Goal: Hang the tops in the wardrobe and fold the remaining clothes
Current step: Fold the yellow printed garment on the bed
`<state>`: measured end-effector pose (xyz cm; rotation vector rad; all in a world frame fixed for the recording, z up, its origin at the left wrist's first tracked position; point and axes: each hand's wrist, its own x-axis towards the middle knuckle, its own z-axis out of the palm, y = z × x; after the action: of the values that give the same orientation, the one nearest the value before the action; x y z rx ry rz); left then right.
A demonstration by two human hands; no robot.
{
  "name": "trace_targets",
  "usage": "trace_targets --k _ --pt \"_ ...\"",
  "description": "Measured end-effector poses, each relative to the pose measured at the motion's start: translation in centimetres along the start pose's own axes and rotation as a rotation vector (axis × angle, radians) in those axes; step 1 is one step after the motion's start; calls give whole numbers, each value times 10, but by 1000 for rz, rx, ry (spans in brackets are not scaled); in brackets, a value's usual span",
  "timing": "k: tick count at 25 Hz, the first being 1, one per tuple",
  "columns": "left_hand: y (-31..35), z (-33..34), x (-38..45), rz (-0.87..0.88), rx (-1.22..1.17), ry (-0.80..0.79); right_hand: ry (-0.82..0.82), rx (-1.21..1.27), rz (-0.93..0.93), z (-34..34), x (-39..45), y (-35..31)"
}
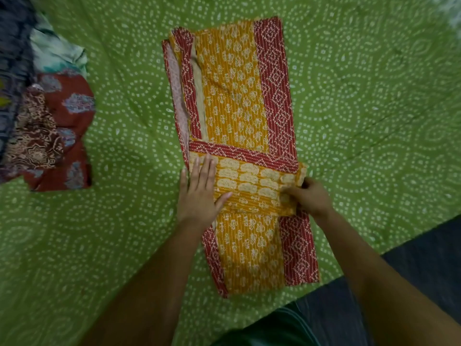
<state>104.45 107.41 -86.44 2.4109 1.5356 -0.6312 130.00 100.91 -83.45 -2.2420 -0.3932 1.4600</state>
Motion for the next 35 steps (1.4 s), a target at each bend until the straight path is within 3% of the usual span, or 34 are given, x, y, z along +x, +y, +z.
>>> trace_targets --k 4,6,8,9,11,13,16,18,21,23,24,26,28,30,32,35 --pt "2 -1 -12 135 41 86 -348 512 108 3 0 -31" --pt "-2 3 -26 308 38 105 -311 825 196 14 0 -56" --pt "-11 10 -40 427 11 105 -254 944 205 27 6 -71" --pt "-17 11 -45 451 -9 97 -240 865 146 30 7 -72" --pt "-29 13 -52 469 -24 65 -174 427 -143 21 7 -51" --pt "-36 14 -58 534 6 41 -144 -274 -598 -9 4 -11" --pt "-44 23 -60 697 73 14 -336 -1387 -1161 -62 2 52" --pt "-40 29 -58 705 85 2 -478 -1618 -1267 -74 11 74" --pt "-22 30 -59 583 -64 46 -532 -1479 -1338 -56 24 65" --pt "-12 20 -59 390 -354 29 -508 -1264 -1244 -43 23 45" --pt "-8 9 -56 239 -542 -13 -473 -1056 -1080 -40 23 33" --pt "0 -18 -41 -142 -874 -22 -478 -601 -543 -34 27 0" --pt "0 -36 -10 -453 -925 -38 -450 -230 -342 -34 39 -28" --pt "-5 -49 21 -576 -938 -172 -440 -23 -240 -28 45 -53" --pt "-8 -61 38 -573 -1067 -278 -355 -5 -109 -18 49 -64" --pt "-5 -67 41 -610 -1195 -287 -205 -23 -26 -9 53 -50"
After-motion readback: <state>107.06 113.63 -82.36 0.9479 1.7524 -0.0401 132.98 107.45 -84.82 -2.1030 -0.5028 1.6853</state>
